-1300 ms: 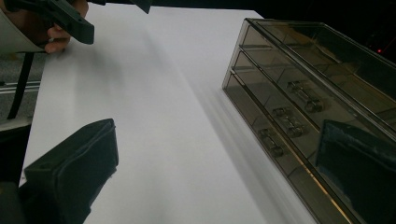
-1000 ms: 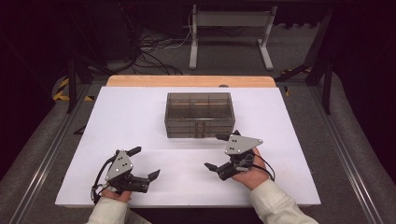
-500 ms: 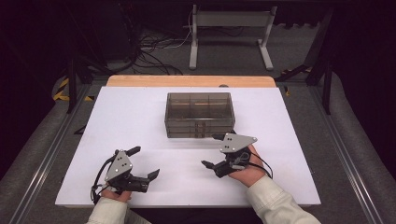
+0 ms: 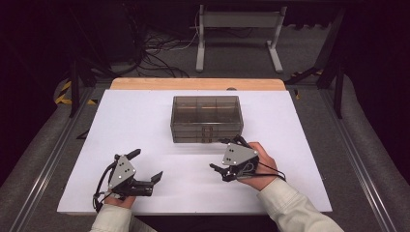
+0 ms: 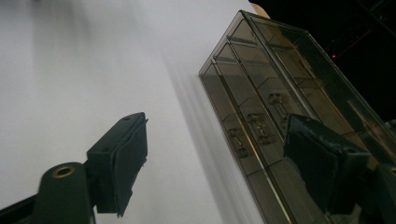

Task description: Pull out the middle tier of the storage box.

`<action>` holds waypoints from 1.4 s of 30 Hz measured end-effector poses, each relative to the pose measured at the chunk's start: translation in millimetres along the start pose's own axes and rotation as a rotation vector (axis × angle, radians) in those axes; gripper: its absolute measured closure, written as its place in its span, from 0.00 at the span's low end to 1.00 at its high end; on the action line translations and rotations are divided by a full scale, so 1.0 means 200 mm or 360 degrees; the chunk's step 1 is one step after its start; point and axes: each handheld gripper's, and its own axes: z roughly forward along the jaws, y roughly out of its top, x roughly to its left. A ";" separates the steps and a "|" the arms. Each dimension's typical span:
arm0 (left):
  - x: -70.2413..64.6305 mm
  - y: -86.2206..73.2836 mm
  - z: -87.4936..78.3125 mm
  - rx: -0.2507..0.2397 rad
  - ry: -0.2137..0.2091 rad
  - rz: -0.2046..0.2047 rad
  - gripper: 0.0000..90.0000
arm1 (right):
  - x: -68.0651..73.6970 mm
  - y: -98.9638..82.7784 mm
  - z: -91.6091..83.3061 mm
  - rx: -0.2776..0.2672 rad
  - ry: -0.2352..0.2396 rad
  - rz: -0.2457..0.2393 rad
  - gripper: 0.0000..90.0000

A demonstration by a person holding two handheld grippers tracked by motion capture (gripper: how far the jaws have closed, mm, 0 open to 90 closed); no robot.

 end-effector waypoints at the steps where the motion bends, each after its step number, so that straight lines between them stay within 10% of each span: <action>1: 0.00 0.00 0.00 0.0016 -0.0016 -0.0025 0.00 | 0.00 0.01 0.00 0.0005 -0.0011 -0.0019 0.26; 42: 0.02 -0.01 -0.01 -0.0044 -0.0023 -0.0058 0.00 | 0.17 0.07 0.09 0.0225 -0.0503 -0.0719 0.45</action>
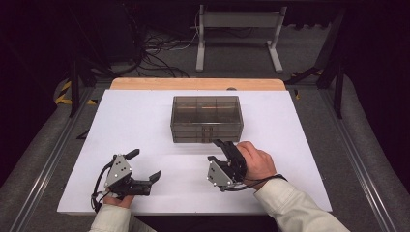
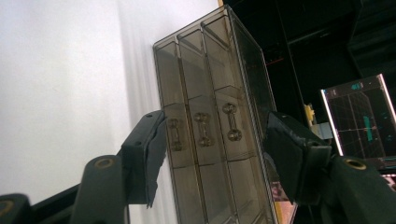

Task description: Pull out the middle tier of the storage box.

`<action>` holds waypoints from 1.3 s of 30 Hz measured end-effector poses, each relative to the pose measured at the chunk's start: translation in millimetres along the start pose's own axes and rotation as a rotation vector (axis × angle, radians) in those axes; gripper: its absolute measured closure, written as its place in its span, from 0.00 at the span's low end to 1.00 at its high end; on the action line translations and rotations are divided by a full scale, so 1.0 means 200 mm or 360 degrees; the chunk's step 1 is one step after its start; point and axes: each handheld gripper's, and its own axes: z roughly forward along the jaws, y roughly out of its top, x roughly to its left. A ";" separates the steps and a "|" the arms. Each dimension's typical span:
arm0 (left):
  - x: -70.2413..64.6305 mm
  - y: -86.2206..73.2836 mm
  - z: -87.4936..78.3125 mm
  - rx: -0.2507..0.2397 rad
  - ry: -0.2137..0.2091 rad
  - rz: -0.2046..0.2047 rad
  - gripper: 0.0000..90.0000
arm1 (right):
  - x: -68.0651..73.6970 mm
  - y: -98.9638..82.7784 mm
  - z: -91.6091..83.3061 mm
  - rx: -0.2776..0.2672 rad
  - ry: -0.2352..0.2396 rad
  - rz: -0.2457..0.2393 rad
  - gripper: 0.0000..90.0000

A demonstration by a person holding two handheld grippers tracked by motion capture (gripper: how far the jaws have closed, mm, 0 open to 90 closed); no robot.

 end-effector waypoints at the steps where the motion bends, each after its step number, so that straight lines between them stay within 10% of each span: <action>1: 0.00 0.00 0.00 0.0000 -0.0001 -0.0001 0.00 | 0.01 0.00 0.00 0.0003 -0.0013 -0.0015 0.45; 17: 0.00 0.00 0.00 -0.0002 -0.0002 -0.0002 0.00 | 0.10 0.00 0.10 0.0118 -0.0214 -0.0270 0.58; 39: 0.00 0.00 0.00 0.0007 -0.0015 -0.0016 0.00 | 0.15 -0.03 0.24 0.0268 -0.0396 -0.0358 0.73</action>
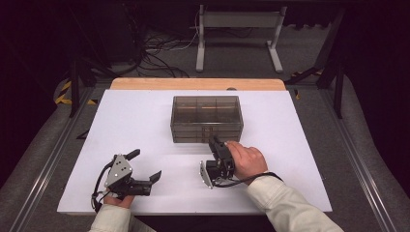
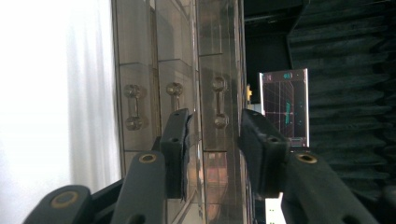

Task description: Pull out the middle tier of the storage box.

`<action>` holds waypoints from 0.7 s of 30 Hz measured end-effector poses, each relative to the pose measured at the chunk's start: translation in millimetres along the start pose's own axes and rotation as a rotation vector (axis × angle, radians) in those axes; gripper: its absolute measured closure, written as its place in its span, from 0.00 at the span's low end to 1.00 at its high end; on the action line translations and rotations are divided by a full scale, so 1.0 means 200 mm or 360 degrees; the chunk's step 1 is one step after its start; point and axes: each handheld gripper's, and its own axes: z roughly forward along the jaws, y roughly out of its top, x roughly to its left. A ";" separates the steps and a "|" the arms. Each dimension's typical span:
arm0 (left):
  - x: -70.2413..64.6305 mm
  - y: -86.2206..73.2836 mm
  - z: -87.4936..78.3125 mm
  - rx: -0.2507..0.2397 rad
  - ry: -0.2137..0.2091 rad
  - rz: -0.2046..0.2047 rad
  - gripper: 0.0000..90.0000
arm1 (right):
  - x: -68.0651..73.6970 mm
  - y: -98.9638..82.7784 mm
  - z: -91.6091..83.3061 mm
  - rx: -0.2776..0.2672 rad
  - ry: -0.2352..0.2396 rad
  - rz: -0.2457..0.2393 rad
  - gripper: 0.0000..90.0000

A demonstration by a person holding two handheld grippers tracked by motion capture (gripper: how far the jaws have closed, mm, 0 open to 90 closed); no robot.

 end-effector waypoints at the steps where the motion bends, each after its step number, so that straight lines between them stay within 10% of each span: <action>1: 0.00 0.00 0.00 0.0000 -0.0001 0.0003 0.00 | 0.00 0.00 0.01 0.0003 0.0004 -0.0005 0.74; 21: -0.01 0.00 0.00 0.0004 -0.0002 -0.0009 0.00 | 0.09 0.01 0.11 0.0124 -0.0065 -0.0124 0.75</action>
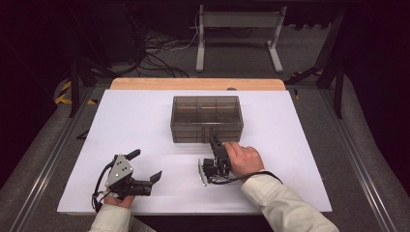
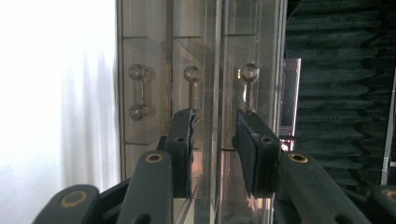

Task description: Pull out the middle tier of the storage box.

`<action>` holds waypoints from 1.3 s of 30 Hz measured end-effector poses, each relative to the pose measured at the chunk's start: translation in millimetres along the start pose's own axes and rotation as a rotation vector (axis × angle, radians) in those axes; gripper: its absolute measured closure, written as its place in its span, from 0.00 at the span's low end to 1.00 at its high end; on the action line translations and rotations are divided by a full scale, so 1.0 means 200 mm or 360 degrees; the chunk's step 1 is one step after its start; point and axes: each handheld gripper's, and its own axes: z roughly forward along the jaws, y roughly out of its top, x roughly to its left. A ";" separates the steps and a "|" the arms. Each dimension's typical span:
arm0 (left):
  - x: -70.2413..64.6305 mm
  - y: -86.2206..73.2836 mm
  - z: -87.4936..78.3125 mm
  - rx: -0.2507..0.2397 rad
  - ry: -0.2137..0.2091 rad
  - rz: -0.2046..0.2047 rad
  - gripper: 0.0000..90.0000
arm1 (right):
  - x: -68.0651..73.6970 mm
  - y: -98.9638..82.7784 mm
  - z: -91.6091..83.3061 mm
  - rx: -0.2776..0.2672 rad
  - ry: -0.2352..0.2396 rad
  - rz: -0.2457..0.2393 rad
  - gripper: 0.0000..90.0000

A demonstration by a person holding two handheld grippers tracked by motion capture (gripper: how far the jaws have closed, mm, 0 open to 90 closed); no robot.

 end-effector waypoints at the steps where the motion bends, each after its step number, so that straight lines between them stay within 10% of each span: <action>1: 0.00 0.00 0.00 0.0001 -0.0001 0.0002 0.00 | 0.00 0.00 0.01 0.0004 0.0002 -0.0002 0.75; 39: 0.00 0.00 0.01 0.0007 -0.0001 0.0014 0.00 | 0.09 0.02 0.11 0.0063 -0.0070 -0.0042 0.90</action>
